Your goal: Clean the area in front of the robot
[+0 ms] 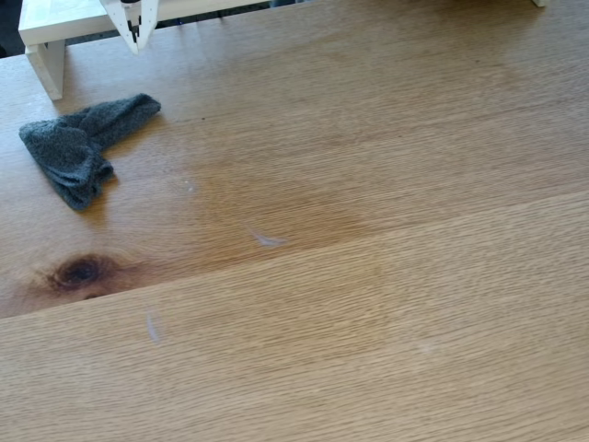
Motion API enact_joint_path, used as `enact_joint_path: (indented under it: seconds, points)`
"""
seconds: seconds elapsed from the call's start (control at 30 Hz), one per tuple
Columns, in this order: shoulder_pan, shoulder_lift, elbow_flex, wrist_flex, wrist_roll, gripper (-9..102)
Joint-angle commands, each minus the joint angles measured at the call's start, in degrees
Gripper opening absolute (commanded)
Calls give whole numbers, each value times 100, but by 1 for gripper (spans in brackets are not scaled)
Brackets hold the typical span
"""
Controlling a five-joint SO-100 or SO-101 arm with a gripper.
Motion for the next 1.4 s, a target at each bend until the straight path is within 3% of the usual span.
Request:
enact_joint_path:
  seconds: [0.0, 0.37, 0.73, 0.83, 0.97, 1.23, 1.37]
  points:
    - [1749, -686, 677, -483, 325, 0]
    - [1617, -527, 677, -519, 308, 0]
    - [1020, -1266, 580, -2347, -756, 14]
    - [1292, -2197, 123, -3138, -888, 16]
    - [1819, -4043, -1248, -3560, -694, 22]
    - [3120, -7269, -4245, -2514, -105, 32]
    - [3709, -8543, -5106, -2391, -220, 35]
